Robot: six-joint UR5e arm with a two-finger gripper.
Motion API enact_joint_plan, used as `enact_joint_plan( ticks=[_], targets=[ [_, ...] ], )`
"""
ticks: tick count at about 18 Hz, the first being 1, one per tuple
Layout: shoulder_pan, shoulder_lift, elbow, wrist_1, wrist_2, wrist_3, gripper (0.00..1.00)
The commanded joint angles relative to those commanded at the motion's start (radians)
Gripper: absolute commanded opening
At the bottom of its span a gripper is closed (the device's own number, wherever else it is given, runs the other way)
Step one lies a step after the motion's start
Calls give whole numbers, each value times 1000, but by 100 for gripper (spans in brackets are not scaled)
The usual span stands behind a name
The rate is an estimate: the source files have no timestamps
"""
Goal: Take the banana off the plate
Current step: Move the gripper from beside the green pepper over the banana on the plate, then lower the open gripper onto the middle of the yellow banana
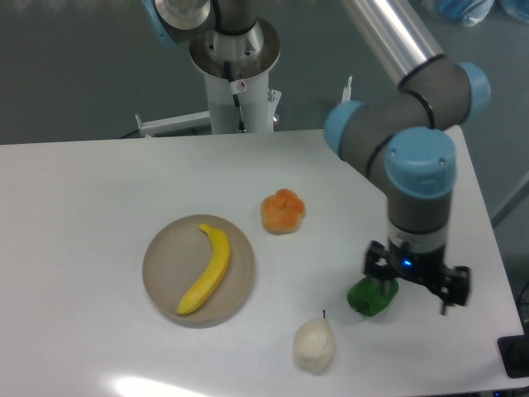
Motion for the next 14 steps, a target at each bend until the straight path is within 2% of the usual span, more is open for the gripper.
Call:
enact_joint_plan(
  ticks=[1, 4, 5, 7, 9, 11, 14],
  targets=[
    [-20, 31, -34, -20, 0, -55, 100],
    [-64, 86, -126, -22, -26, -89, 100],
    [-86, 94, -167, -14, -41, -109, 100],
    [-132, 106, -196, -8, -38, -176, 100],
    [-167, 95, -221, 38, -35, -235, 100],
    [-219, 74, -264, 133, -20, -269, 100],
    [-239, 71, -327, 164, 24, -264, 100]
  ],
)
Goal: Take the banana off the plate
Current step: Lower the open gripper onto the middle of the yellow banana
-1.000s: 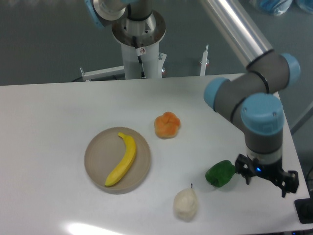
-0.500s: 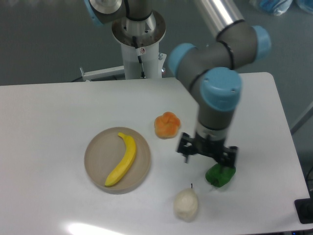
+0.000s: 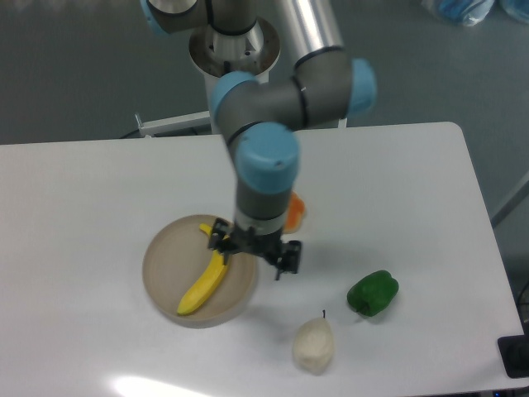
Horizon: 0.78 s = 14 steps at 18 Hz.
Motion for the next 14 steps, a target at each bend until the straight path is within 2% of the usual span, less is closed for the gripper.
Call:
enact_joint_plan(
  ticks=[5, 9, 14],
  targets=[
    [-17, 2, -107, 132, 25, -1, 100],
    [-28, -14, -140, 155, 51, 3, 100],
    [-55, -34, -149, 184, 69, 3, 100]
  ],
)
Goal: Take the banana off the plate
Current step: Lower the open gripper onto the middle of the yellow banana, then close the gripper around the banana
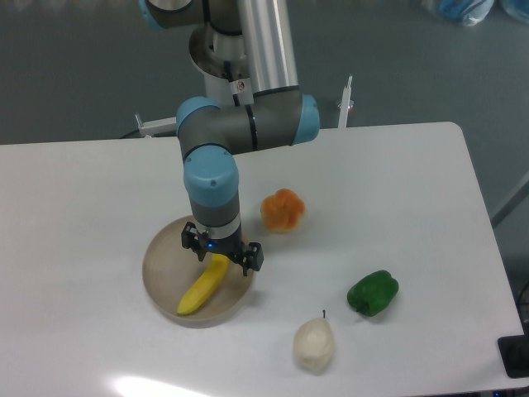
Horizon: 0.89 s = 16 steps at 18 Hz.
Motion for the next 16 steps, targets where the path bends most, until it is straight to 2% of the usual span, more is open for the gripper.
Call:
enact_joint_plan(
  ticks=[2, 9, 10, 11, 12, 14, 16],
  targets=[
    [-18, -17, -2, 31, 6, -2, 100],
    [-34, -23, -8, 34, 6, 0, 100],
    [-34, -23, -8, 34, 6, 0, 95],
    [-34, -29, -6, 35, 6, -2, 78],
    [-34, -31, -6, 35, 6, -3, 67],
    [-35, -31, -3, 35, 6, -3, 51],
    [-35, -32, -2, 35, 6, -3, 44]
  ],
)
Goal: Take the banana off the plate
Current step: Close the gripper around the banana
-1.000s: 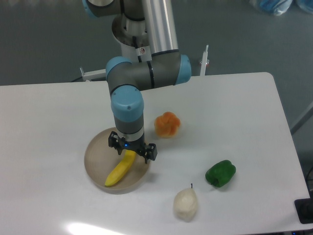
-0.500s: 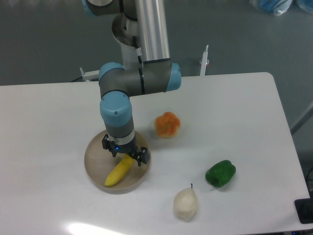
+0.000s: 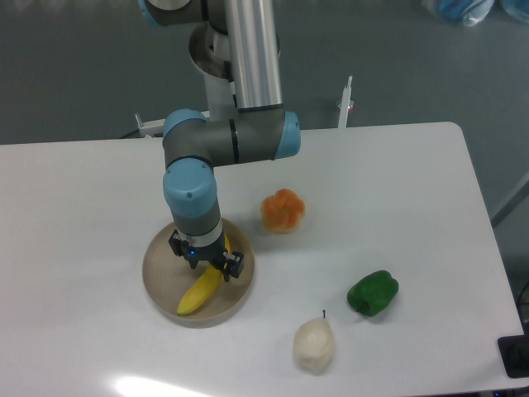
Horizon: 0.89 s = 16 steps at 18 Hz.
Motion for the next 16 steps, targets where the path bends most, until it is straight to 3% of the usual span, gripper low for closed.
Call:
enact_joint_plan(
  ticks=[11, 14, 16],
  targets=[
    [2, 5, 12, -2, -3, 8, 32],
    [8, 40, 14, -8, -2, 21, 30],
    [15, 86, 12, -18, 0, 108, 28]
  ],
)
